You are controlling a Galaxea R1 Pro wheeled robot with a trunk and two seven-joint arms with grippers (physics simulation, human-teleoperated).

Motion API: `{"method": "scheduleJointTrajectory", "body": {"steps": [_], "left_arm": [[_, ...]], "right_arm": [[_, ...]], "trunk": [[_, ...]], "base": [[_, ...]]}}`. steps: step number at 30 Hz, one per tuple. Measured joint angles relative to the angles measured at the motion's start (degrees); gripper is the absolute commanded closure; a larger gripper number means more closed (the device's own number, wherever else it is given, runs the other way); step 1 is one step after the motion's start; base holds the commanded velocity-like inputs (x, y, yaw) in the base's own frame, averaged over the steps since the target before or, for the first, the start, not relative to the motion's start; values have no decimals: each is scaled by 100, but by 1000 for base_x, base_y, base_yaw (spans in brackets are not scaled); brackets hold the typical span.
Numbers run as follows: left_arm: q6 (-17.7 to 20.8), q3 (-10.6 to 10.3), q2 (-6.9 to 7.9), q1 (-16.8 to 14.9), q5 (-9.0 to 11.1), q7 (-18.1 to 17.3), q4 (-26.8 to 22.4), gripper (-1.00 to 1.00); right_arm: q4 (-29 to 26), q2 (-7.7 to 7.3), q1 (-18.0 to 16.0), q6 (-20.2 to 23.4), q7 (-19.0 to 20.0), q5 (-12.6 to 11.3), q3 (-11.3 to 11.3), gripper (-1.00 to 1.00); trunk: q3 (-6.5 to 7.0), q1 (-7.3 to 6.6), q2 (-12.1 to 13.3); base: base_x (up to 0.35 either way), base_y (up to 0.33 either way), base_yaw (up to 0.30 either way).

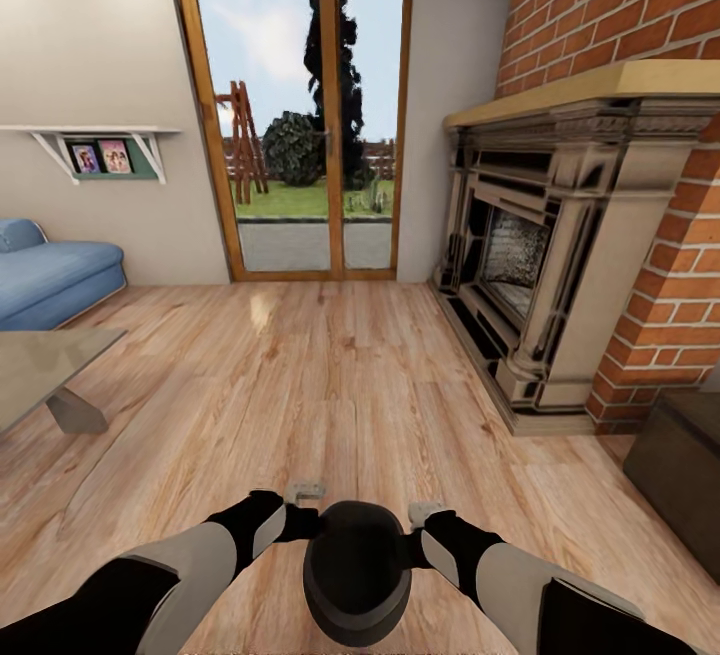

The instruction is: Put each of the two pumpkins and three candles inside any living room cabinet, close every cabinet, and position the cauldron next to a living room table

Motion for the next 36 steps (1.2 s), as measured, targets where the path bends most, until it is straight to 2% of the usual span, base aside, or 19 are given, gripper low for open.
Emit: {"method": "scheduleJointTrajectory", "body": {"steps": [12,18,29,36], "left_arm": [[-185,-1,-31,0,-8,-46,55,-100],[-437,-1,-31,0,-11,-59,68,-100],[-451,-1,-34,0,-11,-62,76,-100],[-428,-1,-85,3,-29,-63,154,-100]], "right_arm": [[9,15,0,-298,-9,20,21,-100],[9,15,0,-317,-9,20,22,-100],[9,15,0,-331,-9,20,22,-100],[13,24,0,-610,-9,21,22,-100]], "trunk": [[-111,0,0],[-167,0,0],[-267,-2,0],[-282,0,0]], "base": [[0,0,0],[16,0,0],[241,0,0],[36,0,0]]}}
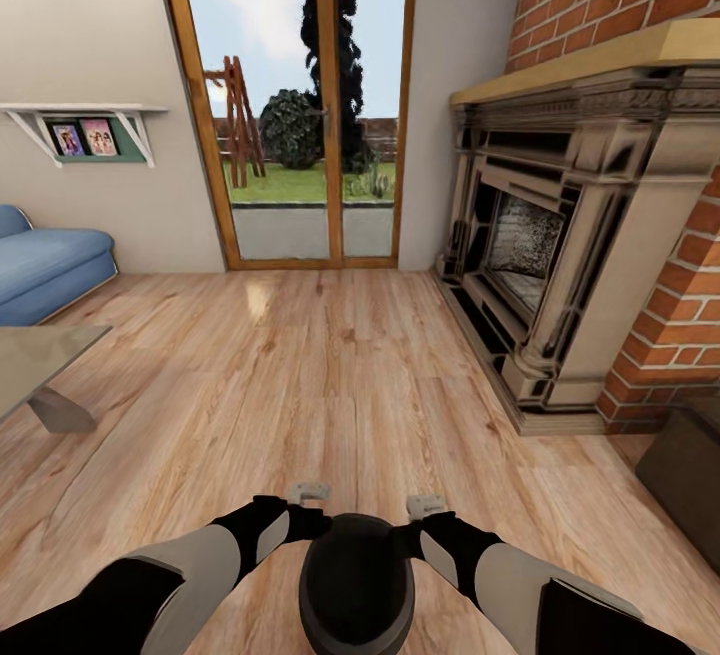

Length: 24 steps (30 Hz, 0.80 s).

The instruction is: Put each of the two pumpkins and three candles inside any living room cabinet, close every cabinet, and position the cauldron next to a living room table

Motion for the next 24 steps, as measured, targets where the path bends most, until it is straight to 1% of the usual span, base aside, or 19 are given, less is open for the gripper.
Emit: {"method": "scheduleJointTrajectory", "body": {"steps": [2,6,10,12,24], "left_arm": [[23,0,-27,2,-7,-7,59,-100],[36,0,-32,2,-9,-72,75,-100],[39,6,-28,2,-8,-337,80,-100],[37,5,-26,2,-7,-381,80,-100],[15,1,-14,2,-2,-376,81,-100]], "right_arm": [[1,0,0,-46,0,0,-1,-100],[0,0,0,-68,0,0,-6,-100],[-3,-1,0,-70,0,-4,-13,-100],[-4,-1,0,-67,0,-6,-16,-100],[-4,-14,0,-59,0,-18,-20,-100]], "trunk": [[0,0,0],[0,0,0],[-72,87,-159],[-108,131,-239],[-323,395,-720]], "base": [[2,0,0],[0,0,0],[0,0,0],[0,0,0],[0,0,0]]}}
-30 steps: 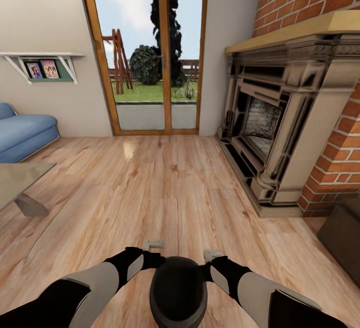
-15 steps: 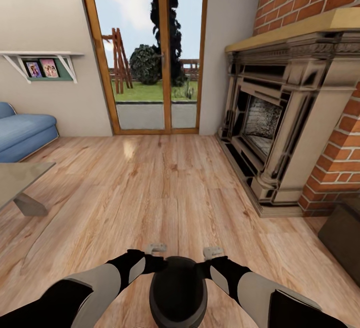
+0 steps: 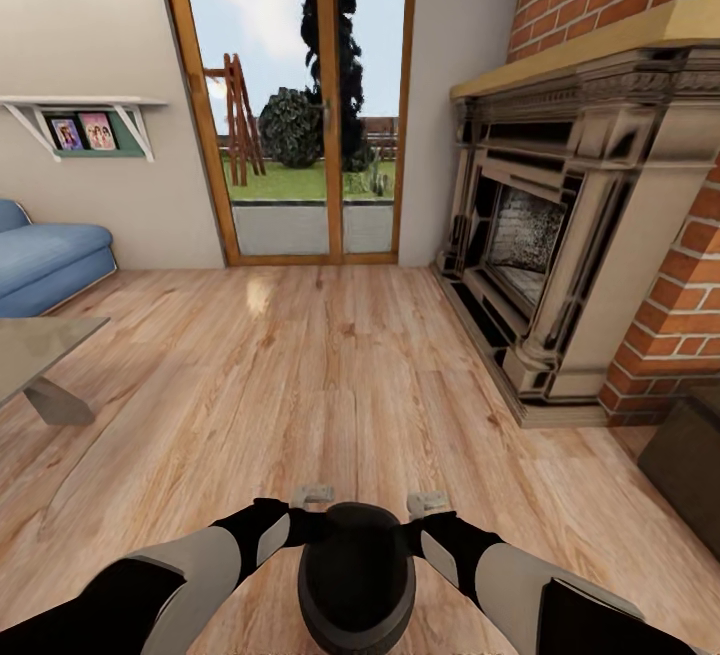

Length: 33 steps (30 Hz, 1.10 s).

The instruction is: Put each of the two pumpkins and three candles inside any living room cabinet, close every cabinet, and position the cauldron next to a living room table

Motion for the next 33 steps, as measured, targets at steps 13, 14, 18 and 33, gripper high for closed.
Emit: {"method": "scheduleJointTrajectory", "body": {"steps": [13,14,18,33], "left_arm": [[-10,7,32,7,0,32,1,-100],[-10,7,33,7,0,33,2,-100],[-10,10,34,8,0,33,0,-100],[0,15,34,9,6,42,8,-100]], "right_arm": [[9,13,0,-10,-8,1,13,-100],[9,13,0,-7,-8,1,15,-100],[9,20,0,-4,-8,1,18,-100],[9,22,0,1,-8,1,24,-100]], "trunk": [[-216,264,-483],[-216,264,-483],[-216,264,-483],[-494,552,-999]], "base": [[0,0,0],[0,0,0],[0,0,0],[0,0,0]]}}
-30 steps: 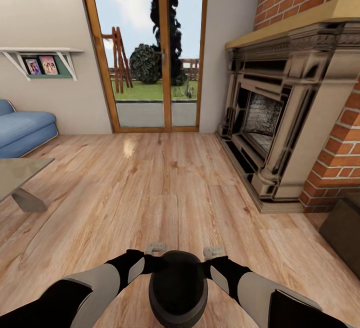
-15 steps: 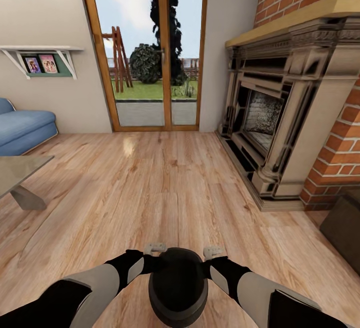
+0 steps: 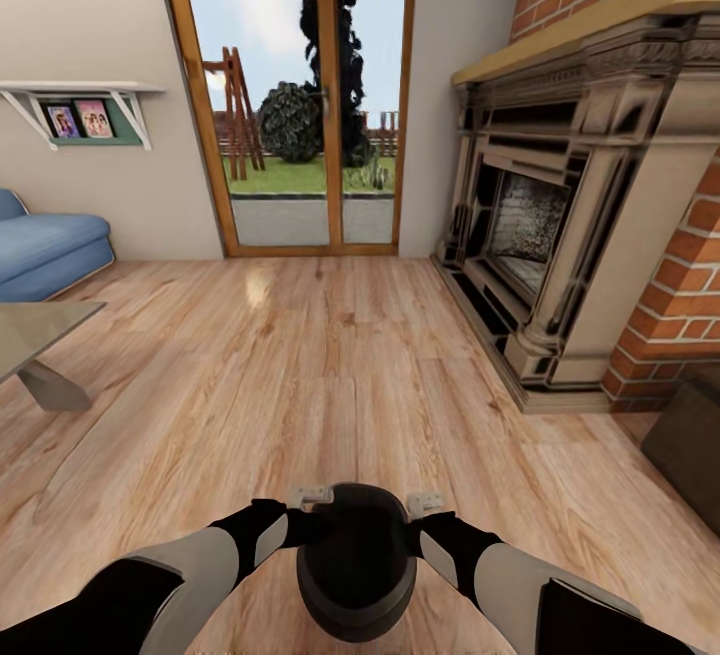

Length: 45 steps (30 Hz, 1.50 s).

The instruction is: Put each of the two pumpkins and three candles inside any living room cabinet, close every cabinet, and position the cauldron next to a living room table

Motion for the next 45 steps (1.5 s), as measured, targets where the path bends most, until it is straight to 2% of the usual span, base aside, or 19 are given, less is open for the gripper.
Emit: {"method": "scheduleJointTrajectory", "body": {"steps": [19,32,45], "left_arm": [[1,9,43,0,11,1,69,-100],[-7,10,60,0,11,1,69,-100],[-7,9,69,0,11,1,69,-100]], "right_arm": [[0,0,0,6,0,0,-3,-100],[0,0,0,6,0,7,-5,-100],[0,0,0,7,0,1,-5,-100]], "trunk": [[-421,49,-26],[-422,49,-26],[-422,48,-26]], "base": [[0,0,0],[5,0,0],[166,0,0]]}}
